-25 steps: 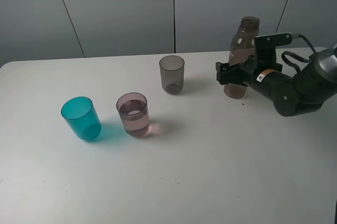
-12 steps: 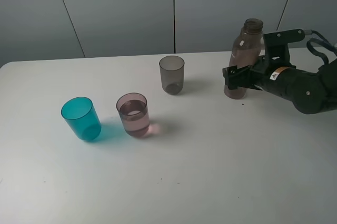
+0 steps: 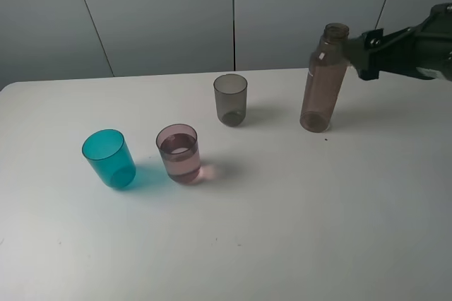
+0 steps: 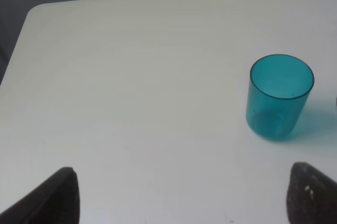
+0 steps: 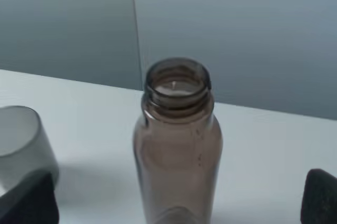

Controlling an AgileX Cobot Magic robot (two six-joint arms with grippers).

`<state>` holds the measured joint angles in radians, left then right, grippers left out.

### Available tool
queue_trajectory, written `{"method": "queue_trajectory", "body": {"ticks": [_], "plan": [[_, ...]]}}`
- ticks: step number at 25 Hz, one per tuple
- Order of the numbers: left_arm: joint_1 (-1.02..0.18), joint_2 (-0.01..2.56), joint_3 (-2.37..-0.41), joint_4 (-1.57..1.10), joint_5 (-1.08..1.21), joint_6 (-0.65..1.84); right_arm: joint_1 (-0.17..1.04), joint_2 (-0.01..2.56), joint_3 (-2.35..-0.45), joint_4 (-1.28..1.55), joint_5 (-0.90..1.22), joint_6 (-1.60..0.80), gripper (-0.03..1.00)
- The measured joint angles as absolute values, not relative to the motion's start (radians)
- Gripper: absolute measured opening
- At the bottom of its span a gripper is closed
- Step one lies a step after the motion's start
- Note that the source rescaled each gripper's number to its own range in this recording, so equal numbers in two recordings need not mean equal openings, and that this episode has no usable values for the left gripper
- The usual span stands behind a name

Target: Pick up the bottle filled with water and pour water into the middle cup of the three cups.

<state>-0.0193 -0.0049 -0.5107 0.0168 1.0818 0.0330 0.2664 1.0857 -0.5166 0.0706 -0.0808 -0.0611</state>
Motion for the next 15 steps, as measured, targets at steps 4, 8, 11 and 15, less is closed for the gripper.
{"method": "queue_trajectory", "body": {"ticks": [4, 8, 11, 15], "plan": [[-0.019, -0.005, -0.511, 0.017, 1.082, 0.033, 0.266, 0.852, -0.649, 0.071, 0.302, -0.064, 1.00], [-0.019, -0.005, -0.511, 0.017, 1.082, 0.033, 0.266, 0.687, -0.755, 0.071, 0.696, -0.064, 1.00], [-0.019, -0.005, -0.511, 0.017, 1.082, 0.033, 0.266, 0.576, -0.766, 0.071, 0.947, -0.064, 1.00], [-0.019, -0.005, -0.511, 0.017, 1.082, 0.033, 0.266, 0.426, -0.764, 0.067, 1.183, -0.064, 1.00]]}}
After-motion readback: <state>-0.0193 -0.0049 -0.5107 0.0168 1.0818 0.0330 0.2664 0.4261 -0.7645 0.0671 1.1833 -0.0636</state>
